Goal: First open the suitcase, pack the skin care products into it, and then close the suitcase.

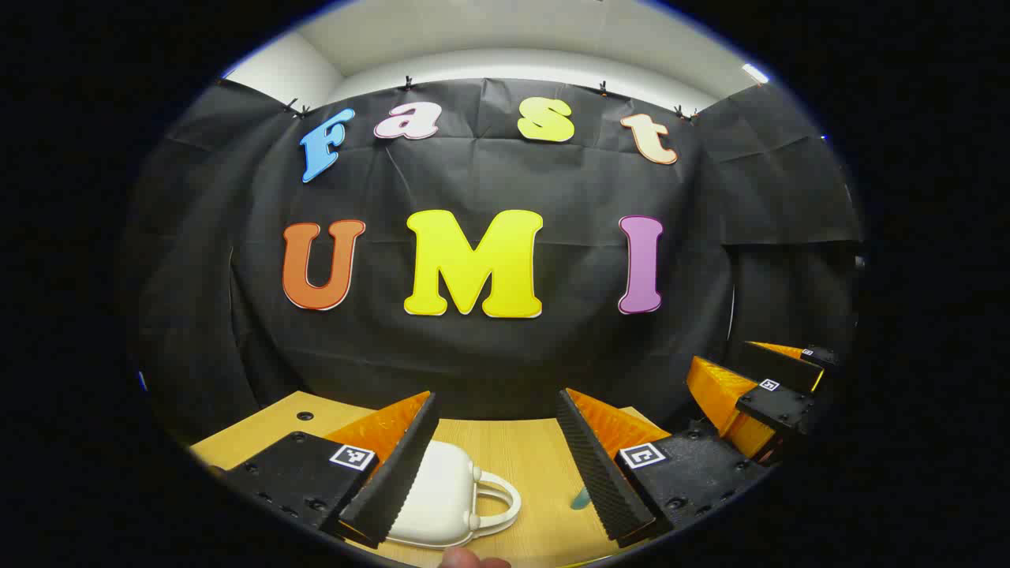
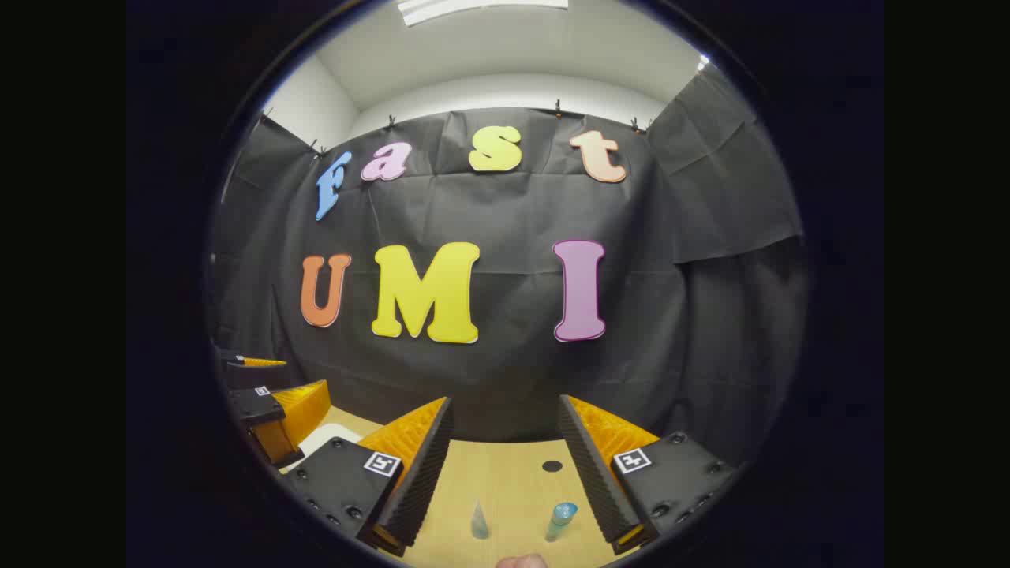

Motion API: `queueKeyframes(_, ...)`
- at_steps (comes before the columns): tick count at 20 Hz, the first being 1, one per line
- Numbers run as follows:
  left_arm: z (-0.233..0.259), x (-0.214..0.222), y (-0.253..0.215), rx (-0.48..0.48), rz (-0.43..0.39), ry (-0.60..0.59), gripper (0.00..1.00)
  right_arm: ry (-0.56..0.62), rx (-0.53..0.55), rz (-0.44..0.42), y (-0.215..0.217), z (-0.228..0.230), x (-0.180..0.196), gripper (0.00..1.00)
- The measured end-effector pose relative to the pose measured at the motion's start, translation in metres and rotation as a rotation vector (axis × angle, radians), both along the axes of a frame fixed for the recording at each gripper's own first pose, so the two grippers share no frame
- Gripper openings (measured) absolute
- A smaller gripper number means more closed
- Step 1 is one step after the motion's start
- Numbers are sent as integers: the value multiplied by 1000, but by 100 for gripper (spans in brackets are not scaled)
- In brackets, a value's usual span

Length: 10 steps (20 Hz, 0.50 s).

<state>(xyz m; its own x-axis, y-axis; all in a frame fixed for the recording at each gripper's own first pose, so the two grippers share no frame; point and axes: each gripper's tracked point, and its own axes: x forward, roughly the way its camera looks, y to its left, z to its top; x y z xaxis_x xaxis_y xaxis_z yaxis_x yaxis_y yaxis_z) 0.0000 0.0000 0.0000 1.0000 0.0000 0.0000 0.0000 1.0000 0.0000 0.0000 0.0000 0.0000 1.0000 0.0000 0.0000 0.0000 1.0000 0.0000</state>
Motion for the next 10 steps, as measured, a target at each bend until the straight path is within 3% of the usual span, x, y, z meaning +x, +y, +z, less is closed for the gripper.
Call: queueKeyframes(10, -8, 4, -8, 4, -2, 21, 96, 26, 12, -6, -13, -8, 2, 79)
